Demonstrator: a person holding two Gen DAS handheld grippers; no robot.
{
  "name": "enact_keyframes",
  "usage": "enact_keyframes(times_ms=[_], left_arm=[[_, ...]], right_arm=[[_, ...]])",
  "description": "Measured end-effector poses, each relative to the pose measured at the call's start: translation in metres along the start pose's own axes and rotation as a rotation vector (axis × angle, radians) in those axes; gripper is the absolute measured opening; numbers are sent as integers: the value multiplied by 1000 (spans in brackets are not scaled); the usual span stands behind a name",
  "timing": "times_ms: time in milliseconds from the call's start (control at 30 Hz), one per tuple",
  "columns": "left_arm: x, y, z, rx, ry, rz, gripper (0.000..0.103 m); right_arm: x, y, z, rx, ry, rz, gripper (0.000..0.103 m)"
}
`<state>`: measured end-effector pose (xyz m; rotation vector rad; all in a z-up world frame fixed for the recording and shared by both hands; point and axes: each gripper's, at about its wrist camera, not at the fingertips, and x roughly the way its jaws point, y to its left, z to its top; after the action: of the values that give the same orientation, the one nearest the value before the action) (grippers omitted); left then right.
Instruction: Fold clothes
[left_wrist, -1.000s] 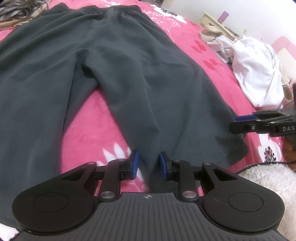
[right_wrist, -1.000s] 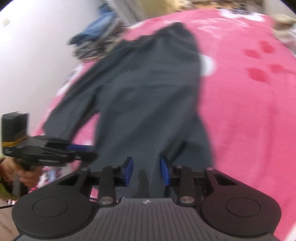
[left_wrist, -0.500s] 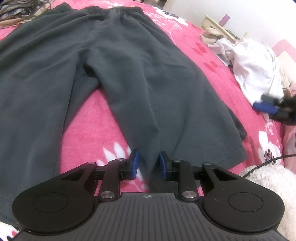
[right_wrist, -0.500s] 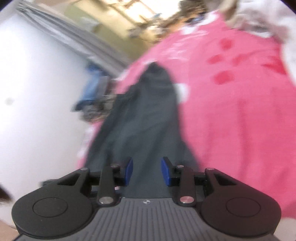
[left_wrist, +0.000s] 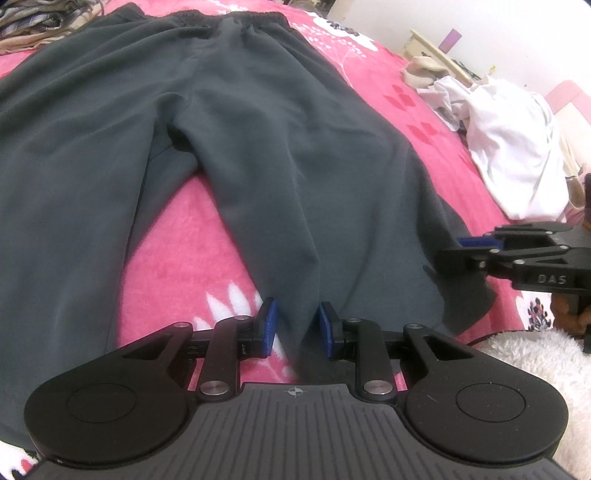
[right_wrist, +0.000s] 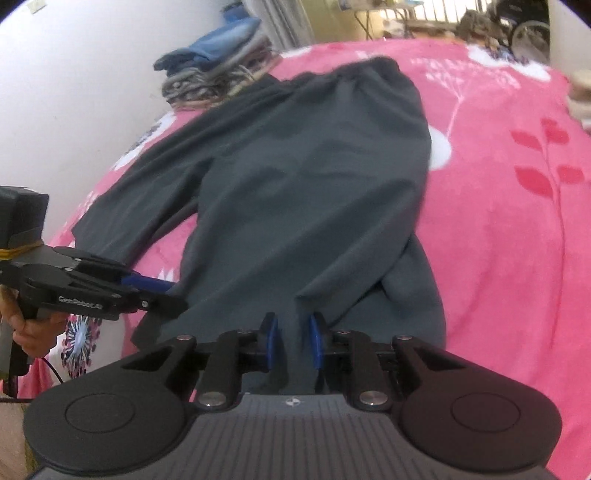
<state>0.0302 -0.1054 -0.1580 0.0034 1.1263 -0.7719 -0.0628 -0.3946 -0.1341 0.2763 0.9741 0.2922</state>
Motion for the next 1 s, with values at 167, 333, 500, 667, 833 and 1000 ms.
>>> enact_keyframes(times_ms=[167,333,500,667,833,1000], left_arm=[[-4,-5,3,29,2,21,25],[-34,-17,12,105,-111,92,26],[-31,-39,42,181,-126,0,29],[15,-48,61,197,-40,-70,30],[40,-46,56,185,18,-78,30],[43,-40,51,164,27,-89,30]], right_arm=[[4,7,3,-54,-6,20,22],[8,14,6,-105,-12,43,22],[19,20,18,-173,16,91,25],[17,34,26,-253,38,137,38],[-2,36,21,-251,28,164,46],[-40,9,13,-109,-38,151,48]])
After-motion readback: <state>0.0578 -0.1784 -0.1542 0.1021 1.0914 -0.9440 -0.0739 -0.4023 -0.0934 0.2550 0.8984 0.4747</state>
